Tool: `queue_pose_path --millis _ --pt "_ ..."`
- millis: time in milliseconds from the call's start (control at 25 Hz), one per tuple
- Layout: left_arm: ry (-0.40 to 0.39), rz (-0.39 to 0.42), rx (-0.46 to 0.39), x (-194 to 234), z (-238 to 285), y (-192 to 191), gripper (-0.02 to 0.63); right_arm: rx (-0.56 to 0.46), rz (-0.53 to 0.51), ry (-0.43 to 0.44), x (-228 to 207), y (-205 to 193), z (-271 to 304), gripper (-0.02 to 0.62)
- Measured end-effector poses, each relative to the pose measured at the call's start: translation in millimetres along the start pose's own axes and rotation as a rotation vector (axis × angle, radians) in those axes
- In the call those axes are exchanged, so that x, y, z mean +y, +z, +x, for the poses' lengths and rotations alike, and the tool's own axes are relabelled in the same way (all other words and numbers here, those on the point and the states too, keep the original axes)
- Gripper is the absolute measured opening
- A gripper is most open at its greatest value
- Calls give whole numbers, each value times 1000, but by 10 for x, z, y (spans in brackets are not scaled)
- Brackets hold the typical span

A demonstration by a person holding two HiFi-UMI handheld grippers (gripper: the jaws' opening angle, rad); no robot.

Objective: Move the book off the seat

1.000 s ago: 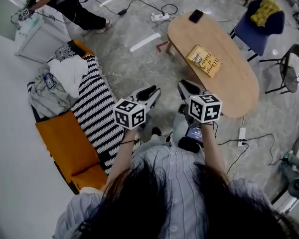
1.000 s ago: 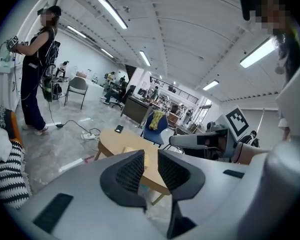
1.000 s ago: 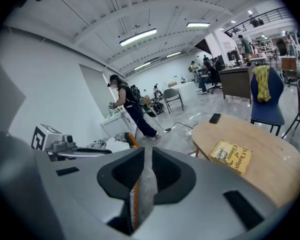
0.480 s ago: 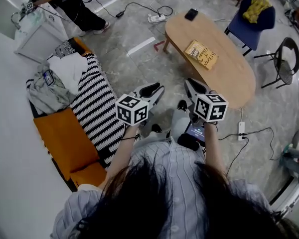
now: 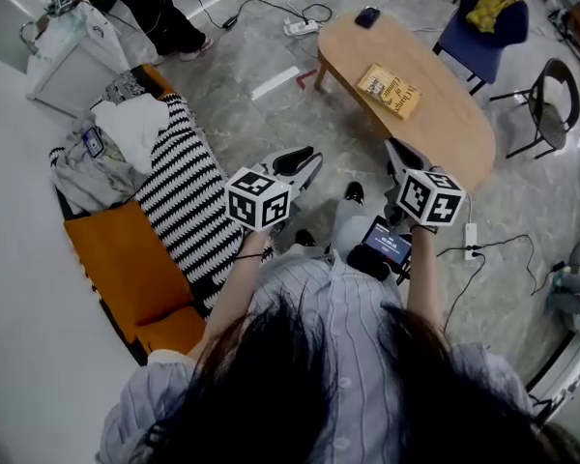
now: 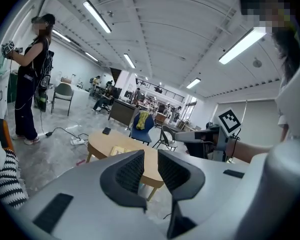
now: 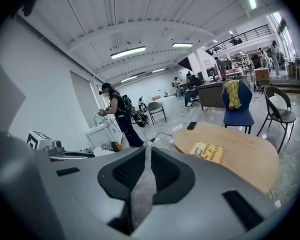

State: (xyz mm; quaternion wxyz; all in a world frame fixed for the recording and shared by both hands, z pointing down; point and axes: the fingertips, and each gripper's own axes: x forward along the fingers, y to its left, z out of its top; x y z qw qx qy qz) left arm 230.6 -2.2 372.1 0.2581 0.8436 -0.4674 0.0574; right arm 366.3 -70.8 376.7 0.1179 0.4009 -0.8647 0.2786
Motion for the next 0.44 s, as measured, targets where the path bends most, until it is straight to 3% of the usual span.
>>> queue_pose_path --millis 440 --pt "-4 33 -11 -37 -98 29 94 -24 -11 -21 19 23 -105 48"
